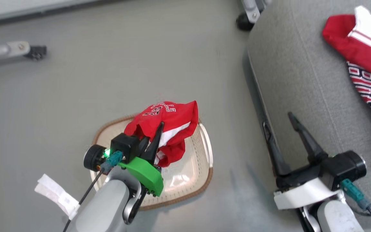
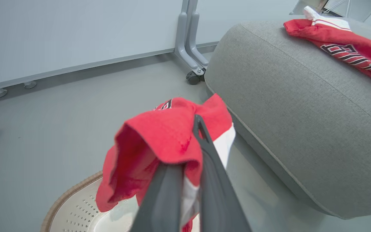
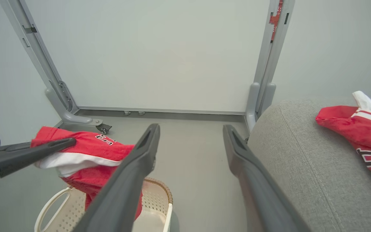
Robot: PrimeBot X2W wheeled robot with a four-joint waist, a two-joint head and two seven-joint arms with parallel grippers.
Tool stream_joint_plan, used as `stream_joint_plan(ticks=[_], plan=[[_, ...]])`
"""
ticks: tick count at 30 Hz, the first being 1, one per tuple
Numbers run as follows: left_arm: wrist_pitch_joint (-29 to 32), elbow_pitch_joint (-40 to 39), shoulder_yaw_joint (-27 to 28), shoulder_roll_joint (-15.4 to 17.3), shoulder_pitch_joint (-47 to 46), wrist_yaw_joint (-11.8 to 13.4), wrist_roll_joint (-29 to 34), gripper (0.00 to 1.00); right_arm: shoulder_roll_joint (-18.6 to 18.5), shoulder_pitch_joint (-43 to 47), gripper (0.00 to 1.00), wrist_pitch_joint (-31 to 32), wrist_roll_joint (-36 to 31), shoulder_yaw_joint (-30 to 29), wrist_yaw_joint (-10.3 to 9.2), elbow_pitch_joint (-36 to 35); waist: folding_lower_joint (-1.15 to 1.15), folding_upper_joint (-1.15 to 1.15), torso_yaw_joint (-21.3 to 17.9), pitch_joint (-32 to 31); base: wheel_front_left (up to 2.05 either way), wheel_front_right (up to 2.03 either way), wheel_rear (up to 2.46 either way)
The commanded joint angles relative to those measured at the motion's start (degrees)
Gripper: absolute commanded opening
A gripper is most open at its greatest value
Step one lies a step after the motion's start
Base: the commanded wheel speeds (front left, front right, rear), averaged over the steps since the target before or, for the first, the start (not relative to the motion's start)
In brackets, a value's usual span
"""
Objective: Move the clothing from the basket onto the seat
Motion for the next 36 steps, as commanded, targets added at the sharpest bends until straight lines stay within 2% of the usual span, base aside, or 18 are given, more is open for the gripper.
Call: stream_joint_plan(ticks=[1, 7, 15, 24, 30, 36], plan=[[0.0, -1.4, 1.2, -0.5, 2.3, -0.3, 1.4, 0.00, -0.1, 2.1, 1.00, -0.1, 0.6, 0.4, -0.06, 0.6, 0.00, 0.00, 3.6, -12.6, 0.00, 0.00, 0.00], [0.0, -6.3, 5.0, -1.8, 6.4, -1.2, 4.9, 0.00, 0.1, 6.9, 1.00, -0.1, 1.0, 1.9, -0.06, 2.1, 0.00, 0.00, 3.8, -19.4, 0.00, 0.00, 0.00], [0.0, -12.3, 7.1, -3.2, 7.7, -2.2, 7.6, 0.00, -0.3, 9.9, 1.00, -0.1, 1.6, 2.9, -0.06, 2.7, 0.00, 0.00, 4.4, -22.1, 0.00, 0.00, 0.00], [0.0, -16.9, 4.7, -4.6, 7.6, -2.9, 6.1, 0.00, -0.9, 7.7, 1.00, -0.1, 2.4, 7.3, -0.06, 4.6, 0.00, 0.00, 4.8, -22.4, 0.00, 0.00, 0.00], [0.0, -18.8, 0.7, -5.1, 4.7, -3.1, 4.8, 0.00, -0.3, 3.2, 1.00, -0.1, 6.6, 13.3, -0.06, 11.6, 0.00, 0.00, 5.0, -21.5, 0.00, 0.00, 0.00], [0.0, -19.5, -2.1, -5.2, 3.3, -2.7, 3.8, 0.00, 0.2, -0.5, 1.00, -0.1, 7.8, 16.5, -0.06, 19.0, 0.00, 0.00, 5.5, -20.7, 0.00, 0.00, 0.00]])
